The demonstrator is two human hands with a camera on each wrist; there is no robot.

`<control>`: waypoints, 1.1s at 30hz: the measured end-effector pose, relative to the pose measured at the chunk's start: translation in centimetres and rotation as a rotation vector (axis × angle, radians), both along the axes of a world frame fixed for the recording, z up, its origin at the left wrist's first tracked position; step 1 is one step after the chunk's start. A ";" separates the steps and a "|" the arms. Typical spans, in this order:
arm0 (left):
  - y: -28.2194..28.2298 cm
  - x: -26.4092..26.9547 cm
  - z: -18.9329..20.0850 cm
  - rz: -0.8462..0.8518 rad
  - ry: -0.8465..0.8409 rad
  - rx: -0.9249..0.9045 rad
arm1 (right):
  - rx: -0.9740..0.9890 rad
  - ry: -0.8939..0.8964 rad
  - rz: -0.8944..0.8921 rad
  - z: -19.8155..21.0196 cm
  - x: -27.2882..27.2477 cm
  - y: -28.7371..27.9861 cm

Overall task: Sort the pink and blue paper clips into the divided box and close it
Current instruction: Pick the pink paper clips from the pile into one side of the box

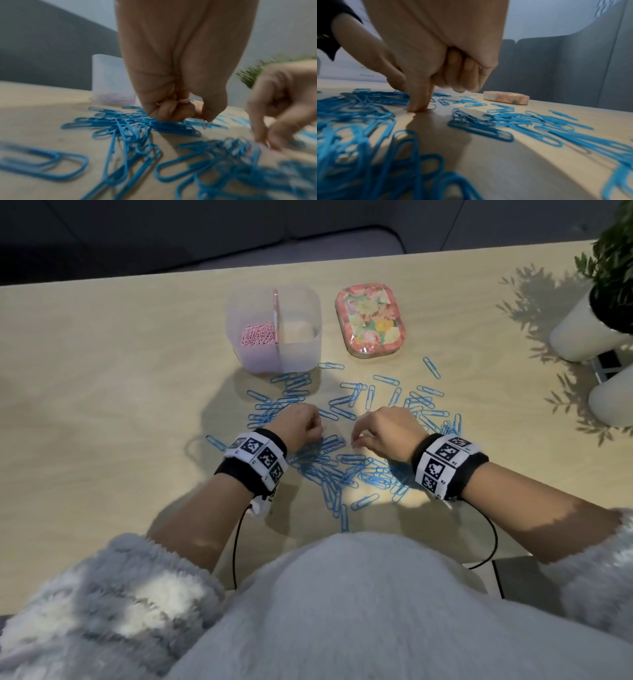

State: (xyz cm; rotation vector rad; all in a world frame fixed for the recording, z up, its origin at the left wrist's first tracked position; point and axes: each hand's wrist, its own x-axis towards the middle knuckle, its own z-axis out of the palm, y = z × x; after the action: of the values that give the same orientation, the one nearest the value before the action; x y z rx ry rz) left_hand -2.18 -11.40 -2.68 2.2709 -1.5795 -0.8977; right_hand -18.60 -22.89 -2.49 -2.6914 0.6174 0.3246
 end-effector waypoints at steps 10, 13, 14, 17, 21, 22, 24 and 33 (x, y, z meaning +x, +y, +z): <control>0.6 0.8 1.0 0.548 0.851 -0.139 | 0.363 -0.029 -0.194 -0.4 -0.5 -0.6; 0.9 0.7 1.1 0.621 0.997 -0.078 | 0.739 -0.227 -0.410 0.3 -0.5 -1.0; 1.0 0.6 1.2 0.642 1.030 -0.039 | 0.864 -0.262 -0.490 0.4 -0.5 -1.1; 1.2 0.5 1.6 0.590 0.920 0.043 | 1.163 -0.274 -0.655 0.6 0.1 -1.0; 2.0 -0.1 0.6 0.419 0.593 -0.002 | 1.268 -0.210 -0.753 1.0 1.4 -0.1; 2.2 -0.1 0.2 0.413 0.568 -0.016 | 1.187 -0.195 -0.716 0.9 1.8 0.2; 2.5 -0.1 -0.3 0.345 0.471 -0.014 | 0.897 -0.199 -0.531 0.3 2.4 0.9; 4.3 0.2 -0.2 0.053 0.105 0.104 | 0.342 -0.030 -0.155 -1.0 3.8 0.8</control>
State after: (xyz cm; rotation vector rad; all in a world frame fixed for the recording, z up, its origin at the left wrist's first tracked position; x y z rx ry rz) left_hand -1.95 -7.13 -2.89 2.2818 -1.4537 -1.0905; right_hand -14.78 -22.09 -3.46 -2.3037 0.6886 0.3157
